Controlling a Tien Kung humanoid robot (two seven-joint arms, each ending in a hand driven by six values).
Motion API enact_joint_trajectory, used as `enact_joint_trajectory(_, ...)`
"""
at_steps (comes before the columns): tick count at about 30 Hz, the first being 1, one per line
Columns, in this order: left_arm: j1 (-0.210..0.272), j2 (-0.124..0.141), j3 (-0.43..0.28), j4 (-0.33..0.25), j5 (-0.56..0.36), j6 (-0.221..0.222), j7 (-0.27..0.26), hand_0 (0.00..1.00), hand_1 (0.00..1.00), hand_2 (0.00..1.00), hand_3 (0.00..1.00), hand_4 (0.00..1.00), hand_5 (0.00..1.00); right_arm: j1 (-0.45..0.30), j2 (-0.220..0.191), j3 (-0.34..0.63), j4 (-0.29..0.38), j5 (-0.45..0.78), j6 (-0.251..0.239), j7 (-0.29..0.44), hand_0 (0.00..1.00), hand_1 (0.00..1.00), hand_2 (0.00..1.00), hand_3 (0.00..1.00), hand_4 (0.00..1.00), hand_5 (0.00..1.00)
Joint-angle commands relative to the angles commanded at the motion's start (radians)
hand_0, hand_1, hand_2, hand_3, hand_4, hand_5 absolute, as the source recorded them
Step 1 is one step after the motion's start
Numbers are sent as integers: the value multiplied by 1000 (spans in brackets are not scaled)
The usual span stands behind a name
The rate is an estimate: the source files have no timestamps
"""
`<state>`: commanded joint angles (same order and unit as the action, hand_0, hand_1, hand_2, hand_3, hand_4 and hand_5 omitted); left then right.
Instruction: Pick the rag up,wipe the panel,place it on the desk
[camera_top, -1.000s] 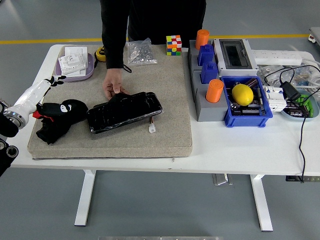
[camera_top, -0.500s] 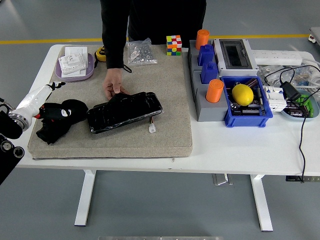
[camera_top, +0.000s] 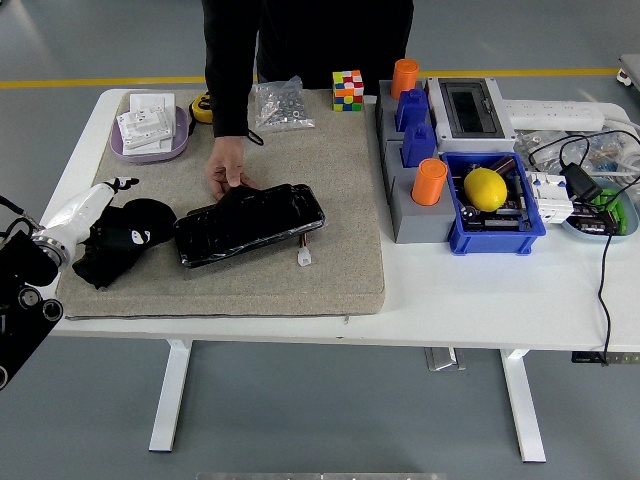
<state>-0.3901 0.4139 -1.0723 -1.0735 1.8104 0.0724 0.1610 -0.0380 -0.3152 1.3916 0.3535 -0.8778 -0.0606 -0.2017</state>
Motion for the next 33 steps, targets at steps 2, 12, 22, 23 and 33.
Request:
enact_joint_trajectory(2,-7,-8,7,22,1,6,-4,847,935,939,903,860,291,0,0,1,1,-1,-1,1,692,458,641,614,998,695)
enact_joint_trajectory(12,-22,-24,19,74,9,32,-1,790,885,906,869,820,252,0,-2,3,10,-5,-5,1,692,458,641,614,998,696)
enact_joint_trajectory(22,-27,-28,28,91,9,44,-1,645,799,870,781,721,146,-1,-2,18,21,-14,-12,3,693,459,641,614,998,697)
enact_joint_trajectory(23,-27,-28,29,92,9,45,-1,645,799,870,781,721,146,-1,-2,18,22,-15,-13,3,693,459,641,614,998,697)
enact_joint_trajectory(33,-24,-29,43,93,20,62,5,436,601,814,690,574,125,-1,-4,19,26,-17,-18,4,692,458,641,615,998,697)
